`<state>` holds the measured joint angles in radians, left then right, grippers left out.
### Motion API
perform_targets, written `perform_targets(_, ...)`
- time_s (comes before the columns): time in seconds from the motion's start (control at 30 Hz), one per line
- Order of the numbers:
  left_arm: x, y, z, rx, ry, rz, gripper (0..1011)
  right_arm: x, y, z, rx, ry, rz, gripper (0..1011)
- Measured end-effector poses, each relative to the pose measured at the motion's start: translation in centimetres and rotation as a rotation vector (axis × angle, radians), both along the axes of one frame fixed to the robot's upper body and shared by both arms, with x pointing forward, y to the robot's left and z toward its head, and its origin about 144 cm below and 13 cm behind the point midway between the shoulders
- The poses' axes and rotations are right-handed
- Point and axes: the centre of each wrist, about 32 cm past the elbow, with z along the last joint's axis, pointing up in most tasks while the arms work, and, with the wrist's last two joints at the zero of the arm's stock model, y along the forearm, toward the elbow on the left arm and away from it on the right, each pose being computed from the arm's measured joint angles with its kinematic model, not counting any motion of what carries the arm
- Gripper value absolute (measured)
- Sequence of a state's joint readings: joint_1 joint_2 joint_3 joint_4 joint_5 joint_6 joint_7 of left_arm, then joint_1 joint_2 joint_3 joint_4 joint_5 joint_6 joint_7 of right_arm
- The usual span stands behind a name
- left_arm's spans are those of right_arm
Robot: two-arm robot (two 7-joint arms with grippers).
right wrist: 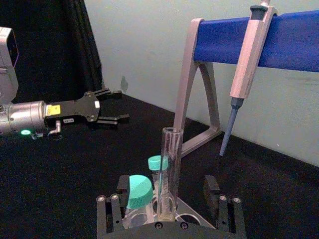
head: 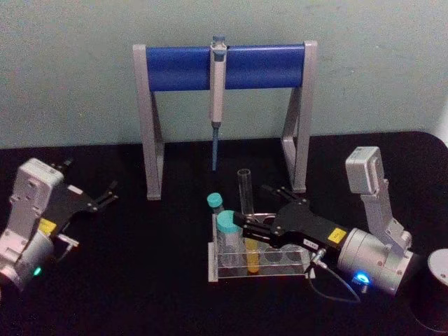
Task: Pick up the test tube from the test tube rack, shake it, then place it back into the test tube rack.
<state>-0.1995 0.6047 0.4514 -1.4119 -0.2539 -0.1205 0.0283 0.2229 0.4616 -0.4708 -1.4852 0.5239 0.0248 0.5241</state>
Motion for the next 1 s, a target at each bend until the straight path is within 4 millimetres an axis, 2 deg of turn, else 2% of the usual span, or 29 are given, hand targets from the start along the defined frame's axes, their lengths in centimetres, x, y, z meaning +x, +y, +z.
perform_targets(0.1,0.0,0.0,0.0,0.0,0.0,0.0,1001,0.0,0.0,0.0,0.0,0.0,0.0,1000)
perform_targets(0.7,0.0,0.0,0.0,0.0,0.0,0.0,1001,-0.1,0.0,0.5,0.015,-0.028,0.006,1000)
perform_targets(1.0,0.0,0.0,0.0,0.0,0.0,0.0,1001,-1.0,-0.3,2.3,0.083,-0.198,-0.038,1000)
